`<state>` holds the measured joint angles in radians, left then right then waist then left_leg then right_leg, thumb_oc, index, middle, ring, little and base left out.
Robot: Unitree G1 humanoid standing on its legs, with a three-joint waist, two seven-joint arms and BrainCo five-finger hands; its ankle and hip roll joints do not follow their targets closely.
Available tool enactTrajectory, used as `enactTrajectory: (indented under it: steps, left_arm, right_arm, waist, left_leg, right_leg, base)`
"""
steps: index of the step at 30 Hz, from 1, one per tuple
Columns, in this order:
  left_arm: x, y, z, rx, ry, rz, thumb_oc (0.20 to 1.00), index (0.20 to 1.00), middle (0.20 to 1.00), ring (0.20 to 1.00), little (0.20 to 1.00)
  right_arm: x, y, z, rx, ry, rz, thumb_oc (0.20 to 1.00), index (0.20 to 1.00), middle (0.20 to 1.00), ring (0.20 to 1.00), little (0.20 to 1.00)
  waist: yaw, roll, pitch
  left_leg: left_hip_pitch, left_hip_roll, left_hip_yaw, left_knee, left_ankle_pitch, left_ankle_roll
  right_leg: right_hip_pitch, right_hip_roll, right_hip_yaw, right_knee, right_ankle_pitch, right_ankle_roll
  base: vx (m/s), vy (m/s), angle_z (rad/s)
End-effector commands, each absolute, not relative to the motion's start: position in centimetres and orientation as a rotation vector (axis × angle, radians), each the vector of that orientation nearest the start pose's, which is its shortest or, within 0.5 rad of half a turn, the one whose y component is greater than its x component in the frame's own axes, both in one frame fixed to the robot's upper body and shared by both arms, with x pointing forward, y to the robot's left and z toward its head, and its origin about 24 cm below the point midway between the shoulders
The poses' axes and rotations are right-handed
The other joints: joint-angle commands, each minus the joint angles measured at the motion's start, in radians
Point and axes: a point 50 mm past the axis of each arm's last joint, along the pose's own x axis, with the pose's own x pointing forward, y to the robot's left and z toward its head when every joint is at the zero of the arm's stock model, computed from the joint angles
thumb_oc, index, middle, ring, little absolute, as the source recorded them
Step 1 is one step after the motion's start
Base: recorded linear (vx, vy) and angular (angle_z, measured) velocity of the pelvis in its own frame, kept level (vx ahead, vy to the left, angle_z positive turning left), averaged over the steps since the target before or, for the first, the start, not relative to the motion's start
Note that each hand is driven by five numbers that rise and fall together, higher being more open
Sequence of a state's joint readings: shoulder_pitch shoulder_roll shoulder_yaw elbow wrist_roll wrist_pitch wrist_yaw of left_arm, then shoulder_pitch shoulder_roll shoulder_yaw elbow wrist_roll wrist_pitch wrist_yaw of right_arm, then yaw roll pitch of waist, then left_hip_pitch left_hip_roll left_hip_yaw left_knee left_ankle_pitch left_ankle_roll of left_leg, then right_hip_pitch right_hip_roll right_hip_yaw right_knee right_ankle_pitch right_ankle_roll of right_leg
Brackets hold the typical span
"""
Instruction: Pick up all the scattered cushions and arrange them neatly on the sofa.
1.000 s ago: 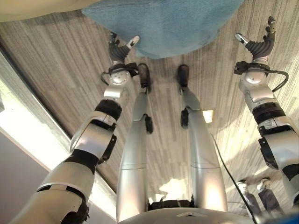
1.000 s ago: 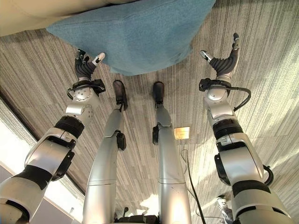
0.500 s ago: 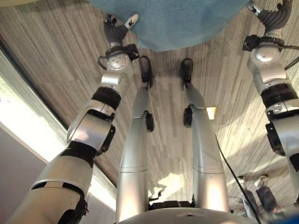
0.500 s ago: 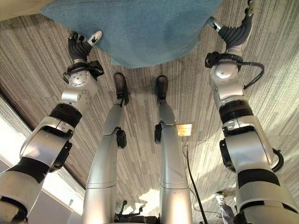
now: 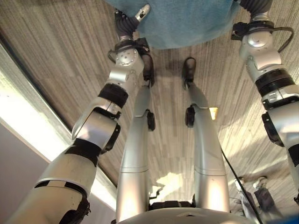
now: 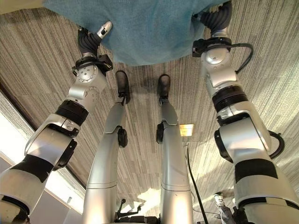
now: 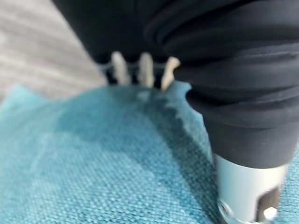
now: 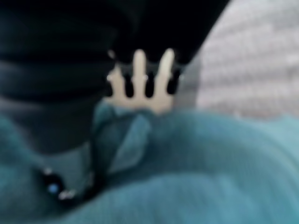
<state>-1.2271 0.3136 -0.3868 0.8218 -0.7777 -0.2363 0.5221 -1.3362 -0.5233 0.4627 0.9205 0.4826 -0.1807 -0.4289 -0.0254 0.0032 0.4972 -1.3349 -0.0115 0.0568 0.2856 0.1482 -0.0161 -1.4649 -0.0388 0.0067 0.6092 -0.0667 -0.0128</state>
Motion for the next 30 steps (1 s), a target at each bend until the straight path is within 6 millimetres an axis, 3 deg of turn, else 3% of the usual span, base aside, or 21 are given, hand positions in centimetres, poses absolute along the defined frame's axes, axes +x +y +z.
enactTrajectory:
  steps: [1, 4, 8, 12, 13, 15, 18, 22, 23, 29, 30]
  left_arm:
    - [39.7, 8.0, 27.2, -0.354, -0.493, 0.003, 0.200, 0.200, 0.200, 0.200, 0.200]
    - [39.3, 7.4, 27.1, -0.410, -0.503, -0.026, 0.200, 0.200, 0.200, 0.200, 0.200]
    - [38.7, 7.5, 27.0, -0.410, -0.536, -0.056, 0.200, 0.200, 0.200, 0.200, 0.200]
    - [38.2, 7.8, 25.2, -0.416, -0.521, -0.073, 0.200, 0.200, 0.200, 0.200, 0.200]
    - [37.8, 7.9, 23.9, -0.435, -0.500, -0.078, 0.200, 0.200, 0.200, 0.200, 0.200]
    - [37.0, 8.4, 21.6, -0.405, -0.474, -0.084, 0.200, 0.200, 0.200, 0.200, 0.200]
    - [35.5, 9.5, 17.1, -0.327, -0.400, -0.094, 0.200, 0.200, 0.200, 0.200, 0.200]
    - [34.0, 10.1, 13.0, -0.338, -0.297, -0.094, 0.200, 0.200, 0.200, 0.200, 0.200]
    - [33.3, 10.1, 11.5, -0.318, -0.259, -0.106, 0.200, 0.200, 0.200, 0.200, 0.200]
    - [31.7, 10.3, 8.9, -0.233, -0.205, -0.153, 0.200, 0.200, 0.200, 0.200, 0.200]
    - [30.7, 10.7, 7.2, -0.206, -0.152, -0.151, 0.200, 0.200, 0.200, 0.200, 0.200]
  right_arm:
    - [40.3, -9.8, 29.0, -0.194, -0.595, 0.044, 0.200, 0.200, 0.200, 0.200, 0.200]
    - [39.9, -8.6, 28.4, -0.088, -0.596, 0.088, 0.200, 0.200, 0.200, 0.200, 0.200]
    - [39.4, -9.2, 28.1, -0.049, -0.625, 0.090, 0.200, 0.200, 0.200, 0.200, 0.200]
    - [38.7, -10.3, 27.0, -0.024, -0.649, 0.080, 0.200, 0.200, 0.200, 0.200, 0.200]
    - [38.2, -10.9, 26.4, -0.024, -0.662, 0.077, 0.200, 0.200, 0.200, 0.200, 0.200]
    - [37.3, -12.0, 24.3, -0.029, -0.659, 0.055, 0.200, 0.200, 0.200, 0.200, 0.200]
    - [35.4, -13.7, 19.0, -0.002, -0.571, 0.016, 0.200, 0.200, 0.200, 0.200, 0.200]
    - [33.6, -14.2, 13.5, 0.005, -0.421, 0.008, 0.200, 0.200, 0.200, 0.200, 0.200]
    - [32.6, -14.3, 11.6, 0.020, -0.368, 0.002, 0.200, 0.200, 0.200, 0.200, 0.200]
    - [30.6, -15.7, 8.6, -0.008, -0.284, -0.013, 0.200, 0.200, 0.200, 0.200, 0.200]
    - [29.6, -16.2, 7.2, -0.012, -0.233, -0.015, 0.200, 0.200, 0.200, 0.200, 0.200]
  waist:
    - [-0.004, 0.018, -0.133]
    - [-0.006, 0.017, -0.143]
    - [-0.011, 0.016, -0.160]
    - [-0.012, 0.015, -0.180]
    - [-0.012, 0.015, -0.185]
    - [-0.011, 0.015, -0.180]
    - [-0.007, 0.010, -0.165]
    - [-0.004, -0.002, -0.177]
    - [-0.007, -0.007, -0.186]
    - [-0.009, -0.038, -0.197]
    - [-0.005, -0.041, -0.241]
  left_leg:
    - [-0.043, 0.000, -0.091, 0.169, -0.176, 0.009]
    - [-0.036, -0.002, -0.094, 0.167, -0.174, 0.006]
    - [-0.002, -0.002, -0.094, 0.149, -0.173, 0.002]
    - [0.072, -0.001, -0.095, 0.105, -0.170, 0.000]
    - [0.124, 0.002, -0.098, 0.075, -0.168, -0.003]
    - [0.221, -0.001, -0.099, 0.020, -0.132, -0.009]
    - [0.480, -0.017, -0.105, -0.084, -0.118, -0.029]
    - [0.698, -0.014, -0.116, -0.144, -0.110, -0.042]
    - [0.786, -0.013, -0.119, -0.150, -0.114, -0.052]
    - [0.911, -0.003, -0.112, -0.022, -0.095, -0.095]
    - [0.969, -0.002, -0.113, -0.092, -0.093, -0.083]
  right_leg:
    - [0.002, -0.022, -0.004, -0.023, 0.055, 0.140]
    - [0.016, -0.020, -0.010, -0.031, 0.054, 0.137]
    - [0.053, -0.016, -0.016, -0.054, 0.057, 0.135]
    - [0.119, -0.008, -0.023, -0.079, 0.056, 0.133]
    - [0.166, -0.006, -0.025, -0.097, 0.054, 0.132]
    - [0.257, -0.009, -0.032, -0.141, 0.086, 0.128]
    - [0.495, -0.019, -0.049, -0.232, 0.091, 0.125]
    - [0.733, -0.014, -0.068, -0.322, 0.086, 0.115]
    - [0.843, -0.009, -0.071, -0.351, 0.076, 0.109]
    - [1.119, -0.014, -0.093, -0.444, 0.050, 0.085]
    - [1.195, -0.008, -0.095, -0.469, 0.038, 0.094]
  base:
    - [0.00, 0.000, 0.00]
    - [0.00, 0.000, 0.00]
    - [0.00, 0.000, 0.00]
    - [0.00, 0.003, 0.01]
    - [0.00, 0.005, 0.04]
    - [-0.04, -0.009, 0.04]
    - [0.01, -0.031, 0.11]
    - [0.06, -0.050, 0.05]
    - [0.12, -0.081, 0.05]
    - [0.13, -0.066, 0.36]
    - [0.26, -0.002, 0.39]
